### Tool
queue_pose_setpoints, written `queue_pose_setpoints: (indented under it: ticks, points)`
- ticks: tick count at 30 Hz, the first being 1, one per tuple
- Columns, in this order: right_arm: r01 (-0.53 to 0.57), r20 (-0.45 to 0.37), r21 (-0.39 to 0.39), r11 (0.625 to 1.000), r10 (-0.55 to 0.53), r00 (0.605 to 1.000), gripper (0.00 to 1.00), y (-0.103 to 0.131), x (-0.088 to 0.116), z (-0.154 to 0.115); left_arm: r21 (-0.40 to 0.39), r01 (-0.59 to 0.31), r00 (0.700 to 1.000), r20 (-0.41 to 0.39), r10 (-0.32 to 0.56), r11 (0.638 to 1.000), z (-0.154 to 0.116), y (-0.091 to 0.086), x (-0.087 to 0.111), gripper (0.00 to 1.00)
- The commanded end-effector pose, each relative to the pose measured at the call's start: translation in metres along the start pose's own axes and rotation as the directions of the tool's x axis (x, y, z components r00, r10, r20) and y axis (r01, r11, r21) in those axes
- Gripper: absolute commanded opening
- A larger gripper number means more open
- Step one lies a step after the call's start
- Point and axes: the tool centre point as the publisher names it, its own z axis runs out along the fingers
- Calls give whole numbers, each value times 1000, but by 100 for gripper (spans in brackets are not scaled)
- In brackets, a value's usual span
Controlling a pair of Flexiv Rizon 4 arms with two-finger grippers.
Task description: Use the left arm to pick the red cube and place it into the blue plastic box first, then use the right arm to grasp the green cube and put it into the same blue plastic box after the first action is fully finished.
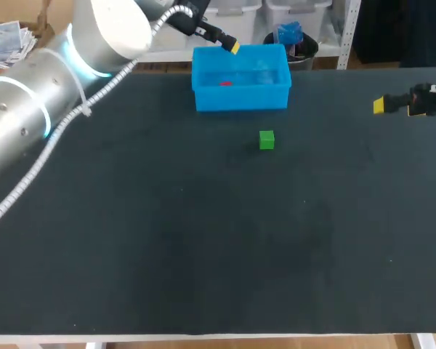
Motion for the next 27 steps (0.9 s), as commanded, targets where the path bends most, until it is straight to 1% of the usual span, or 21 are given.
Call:
queue_pose_setpoints:
  ticks: [1,7,9,13,19,23,27]
  points:
    - [0,-1,3,1000,0,1000,100,0,0,0,-30,-5,1000,-28,4,1000,-34,-20,16,100]
    - [0,-1,3,1000,0,1000,100,0,0,0,-51,-29,999,24,30,998,-62,-41,43,100]
    - [0,-1,3,1000,0,1000,100,0,0,0,-57,-41,998,45,43,998,-71,-51,53,100]
    - [0,-1,3,1000,0,1000,100,0,0,0,-66,-38,995,86,43,997,-85,-65,71,100]
    - [0,-1,3,1000,0,1000,100,0,0,0,-91,-10,989,146,23,996,-99,-82,95,100]
    - [0,-1,3,1000,0,1000,100,0,0,0,-109,17,983,181,3,994,-105,-94,106,100]
    - [0,-1,3,1000,0,1000,100,0,0,0,-117,24,976,220,2,993,-110,-107,119,100]
